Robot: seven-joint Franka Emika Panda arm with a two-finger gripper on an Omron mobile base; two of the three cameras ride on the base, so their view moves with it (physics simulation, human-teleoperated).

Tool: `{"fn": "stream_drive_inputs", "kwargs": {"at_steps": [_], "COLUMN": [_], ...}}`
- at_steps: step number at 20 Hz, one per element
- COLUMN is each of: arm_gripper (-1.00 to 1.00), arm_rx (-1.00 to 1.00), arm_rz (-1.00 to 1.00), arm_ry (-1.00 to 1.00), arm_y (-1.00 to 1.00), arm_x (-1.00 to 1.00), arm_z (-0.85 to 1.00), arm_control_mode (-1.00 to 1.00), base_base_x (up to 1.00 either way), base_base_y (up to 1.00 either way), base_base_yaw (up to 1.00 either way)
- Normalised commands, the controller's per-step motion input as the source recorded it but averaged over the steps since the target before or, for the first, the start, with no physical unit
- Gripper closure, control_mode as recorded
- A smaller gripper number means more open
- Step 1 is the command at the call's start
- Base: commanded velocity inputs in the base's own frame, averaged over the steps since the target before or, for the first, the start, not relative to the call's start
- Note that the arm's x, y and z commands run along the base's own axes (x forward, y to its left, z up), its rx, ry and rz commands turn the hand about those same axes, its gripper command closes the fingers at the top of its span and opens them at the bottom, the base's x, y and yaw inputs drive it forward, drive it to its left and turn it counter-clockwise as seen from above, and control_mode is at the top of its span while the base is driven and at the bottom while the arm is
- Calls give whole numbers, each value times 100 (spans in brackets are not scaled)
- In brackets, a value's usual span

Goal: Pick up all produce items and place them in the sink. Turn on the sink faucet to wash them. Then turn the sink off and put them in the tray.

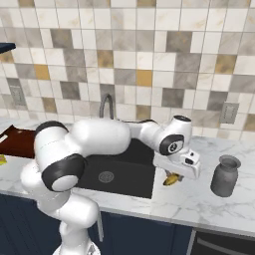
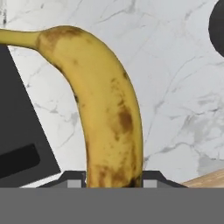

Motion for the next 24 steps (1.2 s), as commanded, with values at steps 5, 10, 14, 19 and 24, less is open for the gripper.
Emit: {"fn": "stream_drive_inputs", "kwargs": {"at_steps": [5,10,14,19,24], "arm_gripper": [100,100,100,100,100], "arm_rx": [-3,0,0,0,0], "arm_rz": [1,1,2,7,2], "arm_ry": [1,3,3,1,5], "arm_y": [100,99,93,36,25], "arm_x": [4,16,30,6,21], "arm_z": [25,12,3,-2,-5], "arm_control_mode": [-100,-100,-100,-100,-100], "base_base_x": [0,0,0,0,0], "base_base_y": [0,0,0,0,0], "base_base_yaw": [0,0,0,0,0]}}
